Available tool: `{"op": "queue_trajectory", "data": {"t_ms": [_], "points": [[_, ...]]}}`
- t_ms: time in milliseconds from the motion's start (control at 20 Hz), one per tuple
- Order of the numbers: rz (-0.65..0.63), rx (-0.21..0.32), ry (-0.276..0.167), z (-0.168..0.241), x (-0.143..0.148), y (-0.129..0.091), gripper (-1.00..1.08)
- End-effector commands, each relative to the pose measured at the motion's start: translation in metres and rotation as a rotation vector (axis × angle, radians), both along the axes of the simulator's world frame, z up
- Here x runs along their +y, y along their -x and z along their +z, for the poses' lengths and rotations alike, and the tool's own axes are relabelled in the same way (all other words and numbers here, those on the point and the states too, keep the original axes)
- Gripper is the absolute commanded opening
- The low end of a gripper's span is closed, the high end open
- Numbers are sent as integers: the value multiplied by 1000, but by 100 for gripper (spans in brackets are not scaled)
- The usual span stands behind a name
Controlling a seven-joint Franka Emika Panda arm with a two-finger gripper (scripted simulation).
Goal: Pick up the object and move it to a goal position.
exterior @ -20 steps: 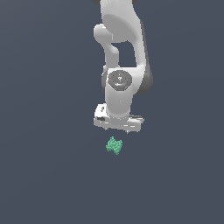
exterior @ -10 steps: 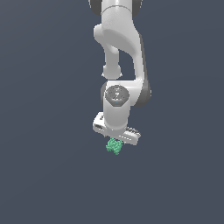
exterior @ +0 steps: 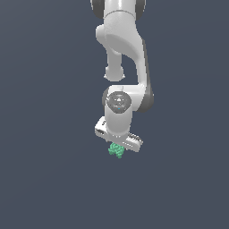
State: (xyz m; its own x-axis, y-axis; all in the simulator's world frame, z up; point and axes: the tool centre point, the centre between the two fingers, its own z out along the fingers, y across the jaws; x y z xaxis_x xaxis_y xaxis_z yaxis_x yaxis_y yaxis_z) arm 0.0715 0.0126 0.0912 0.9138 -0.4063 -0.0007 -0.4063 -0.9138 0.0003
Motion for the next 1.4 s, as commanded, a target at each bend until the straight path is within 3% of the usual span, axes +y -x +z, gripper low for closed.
{"op": "queue_trajectory", "data": {"t_ms": [0,450,750,800,1350], "points": [[0,0,0,-3,0,0,100],[-4,-1,0,-44,0,1,100],[-5,-1,0,-50,0,-1,100],[-5,-1,0,-50,0,-1,-100],[-5,-1,0,-50,0,0,-100]]}}
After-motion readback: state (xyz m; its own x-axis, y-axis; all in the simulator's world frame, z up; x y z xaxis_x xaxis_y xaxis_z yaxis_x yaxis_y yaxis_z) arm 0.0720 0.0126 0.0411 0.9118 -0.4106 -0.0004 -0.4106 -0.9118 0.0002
